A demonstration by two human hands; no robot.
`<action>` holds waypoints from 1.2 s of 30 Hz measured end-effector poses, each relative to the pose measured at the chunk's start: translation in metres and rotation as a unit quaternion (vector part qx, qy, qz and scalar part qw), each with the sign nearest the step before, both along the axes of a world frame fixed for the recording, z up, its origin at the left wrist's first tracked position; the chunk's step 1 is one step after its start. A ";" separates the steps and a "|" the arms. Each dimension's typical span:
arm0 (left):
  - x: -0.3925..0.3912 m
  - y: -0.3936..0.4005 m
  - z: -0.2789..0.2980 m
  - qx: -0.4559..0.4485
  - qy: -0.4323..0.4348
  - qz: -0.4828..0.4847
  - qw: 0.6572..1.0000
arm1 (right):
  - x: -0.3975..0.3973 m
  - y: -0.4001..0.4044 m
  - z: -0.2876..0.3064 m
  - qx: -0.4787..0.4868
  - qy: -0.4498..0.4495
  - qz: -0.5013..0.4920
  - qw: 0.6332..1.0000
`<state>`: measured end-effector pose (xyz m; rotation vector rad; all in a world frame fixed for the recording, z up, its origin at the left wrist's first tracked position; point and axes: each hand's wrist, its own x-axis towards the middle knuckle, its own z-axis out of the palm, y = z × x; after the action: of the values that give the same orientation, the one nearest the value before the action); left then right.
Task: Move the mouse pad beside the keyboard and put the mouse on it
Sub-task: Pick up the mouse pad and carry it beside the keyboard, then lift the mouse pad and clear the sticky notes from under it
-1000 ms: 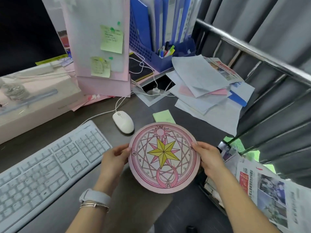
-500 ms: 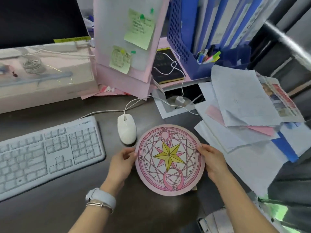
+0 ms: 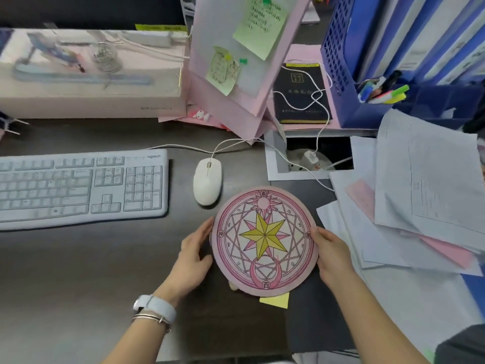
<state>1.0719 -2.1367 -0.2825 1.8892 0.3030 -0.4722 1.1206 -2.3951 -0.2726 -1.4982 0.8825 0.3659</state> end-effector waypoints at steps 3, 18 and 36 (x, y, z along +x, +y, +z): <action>-0.001 0.003 -0.005 0.075 0.015 -0.037 0.996 | 0.000 -0.002 -0.001 -0.003 0.009 0.001 1.000; -0.016 0.035 -0.010 0.282 -0.109 0.037 0.953 | 0.000 -0.003 0.001 0.041 0.012 -0.007 0.999; -0.058 -0.040 -0.009 0.254 -0.125 -0.083 0.955 | -0.017 -0.005 0.012 0.121 0.048 0.032 0.991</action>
<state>1.0140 -2.1764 -0.2912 2.4642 0.0992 -0.2734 1.1041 -2.4002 -0.2610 -1.2954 0.8346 0.5750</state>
